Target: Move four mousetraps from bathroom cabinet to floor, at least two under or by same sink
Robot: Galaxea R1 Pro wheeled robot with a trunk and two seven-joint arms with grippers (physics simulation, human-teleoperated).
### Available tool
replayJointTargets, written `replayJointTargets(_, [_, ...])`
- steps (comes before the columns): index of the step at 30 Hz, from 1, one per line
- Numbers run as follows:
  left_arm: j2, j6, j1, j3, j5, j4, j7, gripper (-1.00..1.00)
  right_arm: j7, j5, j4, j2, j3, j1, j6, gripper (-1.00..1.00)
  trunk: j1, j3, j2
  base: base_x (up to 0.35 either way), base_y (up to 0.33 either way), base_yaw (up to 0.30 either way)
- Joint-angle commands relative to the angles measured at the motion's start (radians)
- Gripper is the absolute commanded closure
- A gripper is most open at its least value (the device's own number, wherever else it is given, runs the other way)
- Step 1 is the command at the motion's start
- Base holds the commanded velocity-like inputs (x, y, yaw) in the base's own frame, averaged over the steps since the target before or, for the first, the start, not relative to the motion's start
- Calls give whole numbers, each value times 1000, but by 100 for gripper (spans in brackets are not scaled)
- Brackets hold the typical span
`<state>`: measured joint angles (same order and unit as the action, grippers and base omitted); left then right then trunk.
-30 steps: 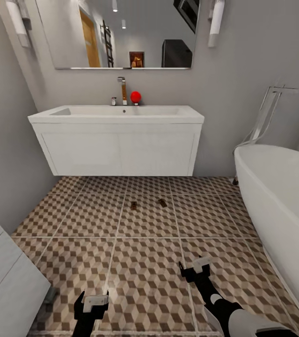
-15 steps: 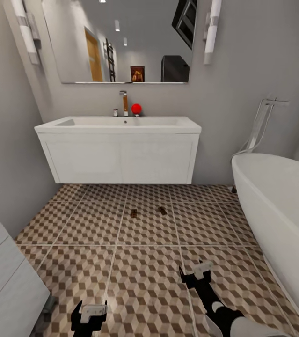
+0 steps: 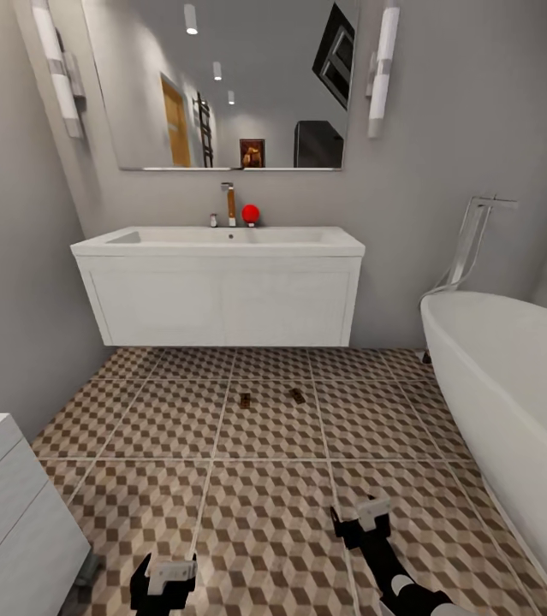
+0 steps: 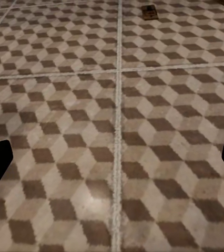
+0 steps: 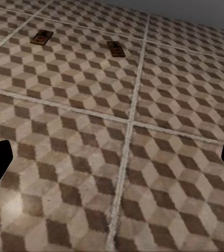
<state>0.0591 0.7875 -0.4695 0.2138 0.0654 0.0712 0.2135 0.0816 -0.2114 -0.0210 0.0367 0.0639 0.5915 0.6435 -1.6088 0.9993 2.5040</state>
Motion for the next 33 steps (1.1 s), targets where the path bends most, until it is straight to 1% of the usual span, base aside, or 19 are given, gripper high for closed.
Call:
replayJointTargets(1, [1, 5, -1, 9, 7, 4, 3, -100, 16, -5, 1, 0, 6, 0, 1, -100, 0, 1, 0, 0, 0, 0])
replayJointTargets(4, [1, 4, 1, 9, 7, 4, 3, -100, 43, -5, 1, 0, 7, 0, 0, -100, 0, 1, 0, 0, 0, 0])
replayJointTargets(9, [1, 3, 4, 9, 7, 4, 4, -100, 65, -5, 2, 1, 7, -1, -1, -100, 0, 1, 0, 0, 0, 0])
replayJointTargets(10, [1, 2, 14, 8, 7, 4, 6, -100, 71, -4, 2, 1, 7, -1, -2, -100, 0, 1, 0, 0, 0, 0])
replayJointTargets(16, [0, 1, 47, 7, 8, 4, 6, -100, 73, -4, 3, 7, 8, -1, -2, -100, 0, 1, 0, 0, 0, 0])
replayJointTargets(23, [1, 1, 54, 7, 8, 4, 3, -100, 73, -3, 3, 9, 7, -1, -2, -100, 0, 1, 0, 0, 0, 0])
replayJointTargets(33, [1, 1, 55, 7, 7, 4, 3, -100, 73, -3, 3, 5, 7, -1, -2, -100, 0, 1, 0, 0, 0, 0])
